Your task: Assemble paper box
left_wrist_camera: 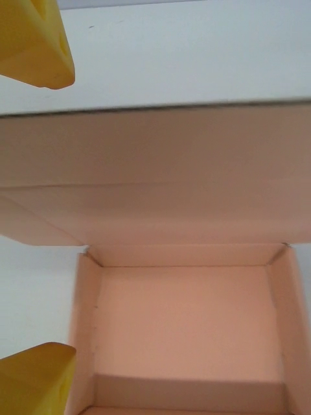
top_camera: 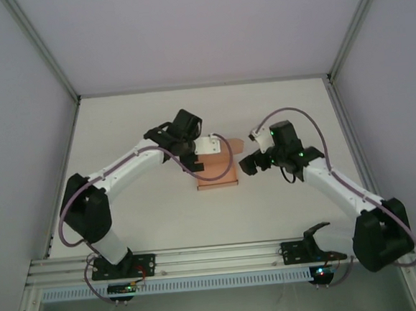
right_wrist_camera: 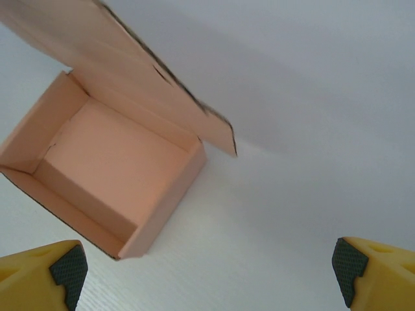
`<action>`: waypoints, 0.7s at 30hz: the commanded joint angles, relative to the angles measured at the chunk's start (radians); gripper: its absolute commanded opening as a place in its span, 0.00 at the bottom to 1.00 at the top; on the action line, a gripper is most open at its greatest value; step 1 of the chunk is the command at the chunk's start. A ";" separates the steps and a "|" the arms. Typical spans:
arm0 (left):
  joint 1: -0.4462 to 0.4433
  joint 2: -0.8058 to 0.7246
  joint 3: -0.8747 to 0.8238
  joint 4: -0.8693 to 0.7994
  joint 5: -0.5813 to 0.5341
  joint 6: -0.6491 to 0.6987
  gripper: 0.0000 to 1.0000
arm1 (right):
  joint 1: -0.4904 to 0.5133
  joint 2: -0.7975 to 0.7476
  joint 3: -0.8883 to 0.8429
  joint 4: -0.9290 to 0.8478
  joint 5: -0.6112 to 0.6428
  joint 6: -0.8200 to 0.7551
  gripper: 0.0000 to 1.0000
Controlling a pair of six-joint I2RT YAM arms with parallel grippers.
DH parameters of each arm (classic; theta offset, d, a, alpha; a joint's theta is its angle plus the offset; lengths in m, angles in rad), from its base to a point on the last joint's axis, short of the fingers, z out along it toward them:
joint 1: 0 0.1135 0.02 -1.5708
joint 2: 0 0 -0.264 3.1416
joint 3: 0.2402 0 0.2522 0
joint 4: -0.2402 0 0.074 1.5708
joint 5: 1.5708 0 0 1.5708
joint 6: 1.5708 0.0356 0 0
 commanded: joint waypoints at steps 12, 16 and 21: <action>0.158 0.005 -0.015 -0.023 0.151 -0.082 0.73 | -0.010 0.458 0.521 -0.461 -0.128 -0.598 0.57; 0.157 0.064 0.044 -0.060 0.183 -0.088 0.52 | -0.006 0.501 0.547 -0.460 -0.133 -0.596 0.29; 0.157 0.085 0.066 -0.064 0.206 -0.112 0.07 | -0.001 0.509 0.552 -0.440 -0.129 -0.577 0.13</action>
